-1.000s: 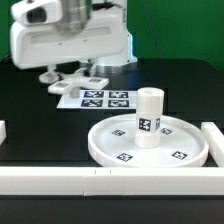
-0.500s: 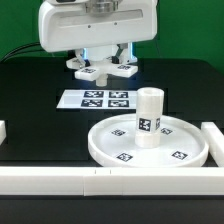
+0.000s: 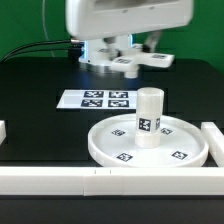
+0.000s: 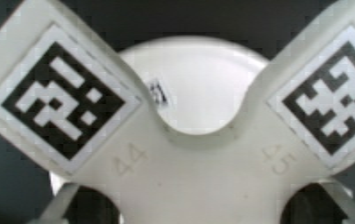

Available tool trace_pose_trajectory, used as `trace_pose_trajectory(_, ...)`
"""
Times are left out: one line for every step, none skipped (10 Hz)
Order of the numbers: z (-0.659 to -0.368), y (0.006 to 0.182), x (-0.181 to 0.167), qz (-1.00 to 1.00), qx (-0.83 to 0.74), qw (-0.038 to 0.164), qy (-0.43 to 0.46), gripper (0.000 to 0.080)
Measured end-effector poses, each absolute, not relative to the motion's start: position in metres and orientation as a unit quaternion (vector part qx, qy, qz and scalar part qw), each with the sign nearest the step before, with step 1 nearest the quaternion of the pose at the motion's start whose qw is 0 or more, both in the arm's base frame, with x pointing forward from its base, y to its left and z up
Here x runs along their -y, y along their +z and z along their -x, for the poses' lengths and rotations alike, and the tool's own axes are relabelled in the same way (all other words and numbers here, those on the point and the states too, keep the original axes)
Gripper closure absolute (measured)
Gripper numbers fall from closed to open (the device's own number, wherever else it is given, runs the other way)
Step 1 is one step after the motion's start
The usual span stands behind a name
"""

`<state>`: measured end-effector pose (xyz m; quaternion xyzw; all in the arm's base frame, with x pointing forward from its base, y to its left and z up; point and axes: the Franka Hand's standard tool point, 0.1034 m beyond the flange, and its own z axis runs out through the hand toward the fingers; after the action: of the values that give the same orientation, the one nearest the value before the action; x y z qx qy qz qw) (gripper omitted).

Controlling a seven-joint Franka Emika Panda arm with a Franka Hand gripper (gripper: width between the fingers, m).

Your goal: Assemble round table

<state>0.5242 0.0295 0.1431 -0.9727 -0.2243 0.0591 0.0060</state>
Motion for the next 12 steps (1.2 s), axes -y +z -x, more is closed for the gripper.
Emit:
trace_pose_trajectory(-0.519, 0.140, -0.025, 0.973, 0.220, 0.008, 0.061, 0.0354)
trace_pose_trajectory(-0.518, 0.139, -0.022, 0.974, 0.217, 0.009, 0.063, 0.0354)
trace_pose_trajectory(-0.518, 0.139, -0.024, 0.974, 0.219, 0.009, 0.063, 0.0354)
trace_pose_trajectory(-0.519, 0.139, -0.025, 0.972, 0.226, 0.009, 0.062, 0.0354)
trace_pose_trajectory(-0.527, 0.142, -0.029, 0.965, 0.254, 0.010, 0.056, 0.0354)
trace_pose_trajectory(-0.539, 0.143, -0.037, 0.963, 0.264, 0.009, 0.051, 0.0354)
trace_pose_trajectory(-0.547, 0.142, -0.042, 0.961, 0.271, 0.008, 0.048, 0.0354)
trace_pose_trajectory(-0.548, 0.140, -0.044, 0.961, 0.274, 0.007, 0.049, 0.0354)
trace_pose_trajectory(-0.548, 0.140, -0.043, 0.961, 0.273, 0.007, 0.049, 0.0354)
trace_pose_trajectory(-0.548, 0.139, -0.043, 0.961, 0.273, 0.007, 0.050, 0.0354)
trace_pose_trajectory(-0.548, 0.139, -0.043, 0.961, 0.273, 0.007, 0.050, 0.0354)
trace_pose_trajectory(-0.548, 0.138, -0.043, 0.959, 0.278, 0.007, 0.048, 0.0354)
